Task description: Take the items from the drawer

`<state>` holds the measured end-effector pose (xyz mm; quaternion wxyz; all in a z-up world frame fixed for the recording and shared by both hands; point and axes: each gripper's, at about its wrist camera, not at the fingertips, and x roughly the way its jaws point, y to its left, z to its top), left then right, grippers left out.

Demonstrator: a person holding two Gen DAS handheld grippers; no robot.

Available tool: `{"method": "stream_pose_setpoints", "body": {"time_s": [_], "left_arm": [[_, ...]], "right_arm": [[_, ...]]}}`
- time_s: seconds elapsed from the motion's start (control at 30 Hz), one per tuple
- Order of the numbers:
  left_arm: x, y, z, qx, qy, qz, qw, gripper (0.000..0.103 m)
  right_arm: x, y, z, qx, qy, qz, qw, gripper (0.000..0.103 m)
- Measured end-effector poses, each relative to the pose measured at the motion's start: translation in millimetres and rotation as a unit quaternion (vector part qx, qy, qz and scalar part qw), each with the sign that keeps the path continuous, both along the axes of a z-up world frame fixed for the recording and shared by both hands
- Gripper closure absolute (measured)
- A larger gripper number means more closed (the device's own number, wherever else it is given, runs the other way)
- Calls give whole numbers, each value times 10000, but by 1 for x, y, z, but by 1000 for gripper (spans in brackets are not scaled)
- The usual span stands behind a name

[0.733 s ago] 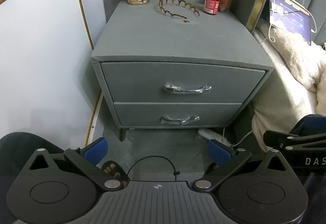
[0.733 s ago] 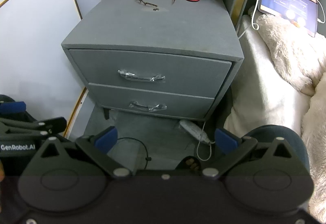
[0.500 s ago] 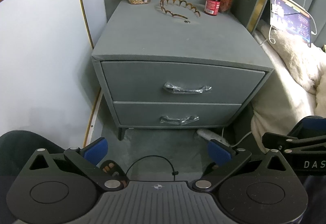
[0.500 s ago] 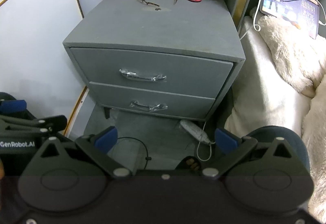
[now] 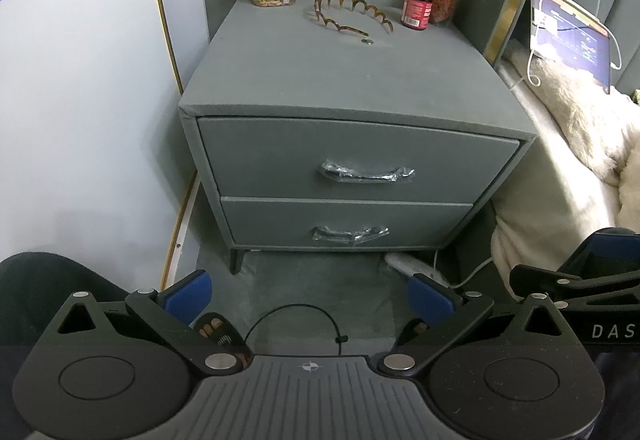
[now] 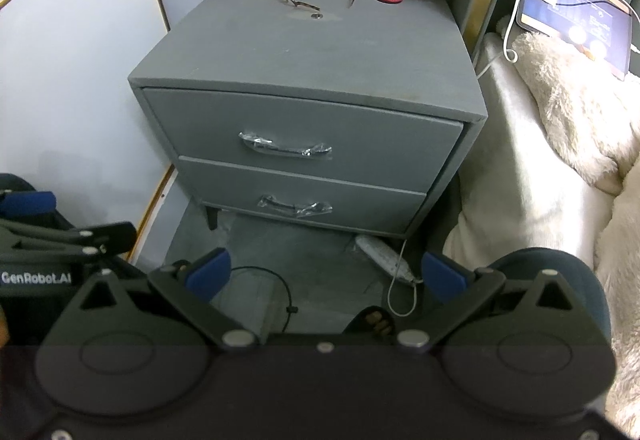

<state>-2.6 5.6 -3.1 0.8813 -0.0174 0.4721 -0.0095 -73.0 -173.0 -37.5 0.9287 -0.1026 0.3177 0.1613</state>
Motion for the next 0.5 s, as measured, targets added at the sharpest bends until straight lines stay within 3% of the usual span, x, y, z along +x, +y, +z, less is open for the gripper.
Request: {"method": "stream_pose_setpoints", "body": {"time_s": [0.5], "left_arm": [[-2, 2, -5, -34, 6, -26, 10000, 0]], "right_arm": [[1, 3, 0, -11, 30, -26, 10000, 0]]}}
